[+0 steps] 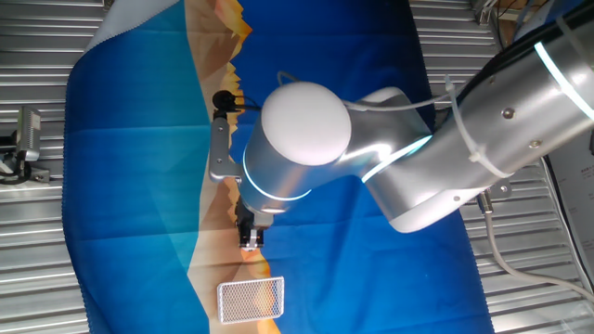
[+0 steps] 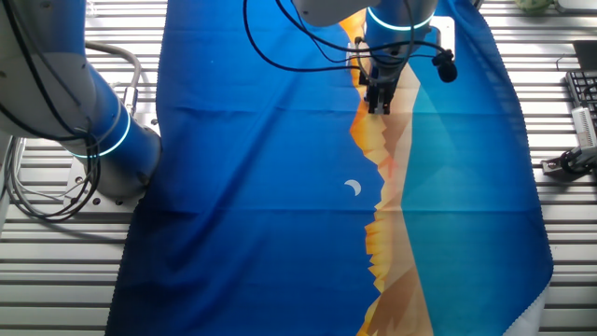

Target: Push the soccer ball into the goal

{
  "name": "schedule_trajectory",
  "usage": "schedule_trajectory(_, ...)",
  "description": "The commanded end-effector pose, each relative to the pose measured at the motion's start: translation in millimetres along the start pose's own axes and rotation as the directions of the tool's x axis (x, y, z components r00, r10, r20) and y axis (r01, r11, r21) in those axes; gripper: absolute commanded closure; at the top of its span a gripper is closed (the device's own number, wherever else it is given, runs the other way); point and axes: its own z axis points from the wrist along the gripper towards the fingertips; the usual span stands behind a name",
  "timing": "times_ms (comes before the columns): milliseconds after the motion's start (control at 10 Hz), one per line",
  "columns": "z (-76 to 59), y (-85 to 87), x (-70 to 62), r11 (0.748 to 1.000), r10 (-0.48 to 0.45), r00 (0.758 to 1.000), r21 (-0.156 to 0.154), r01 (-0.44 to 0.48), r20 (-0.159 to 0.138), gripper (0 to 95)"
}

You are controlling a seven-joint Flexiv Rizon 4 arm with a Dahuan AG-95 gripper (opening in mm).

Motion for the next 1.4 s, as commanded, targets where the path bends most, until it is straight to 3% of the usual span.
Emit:
schedule_trajectory(100,1.5,6.9,-1.1,1.0,0.023,1.0,0.01,-0.023,0.005,95.0)
schedule_trajectory(1400,-3.7,9.2,-2.2,1.0,0.017,1.0,0.004,-0.017,-0.004,95.0)
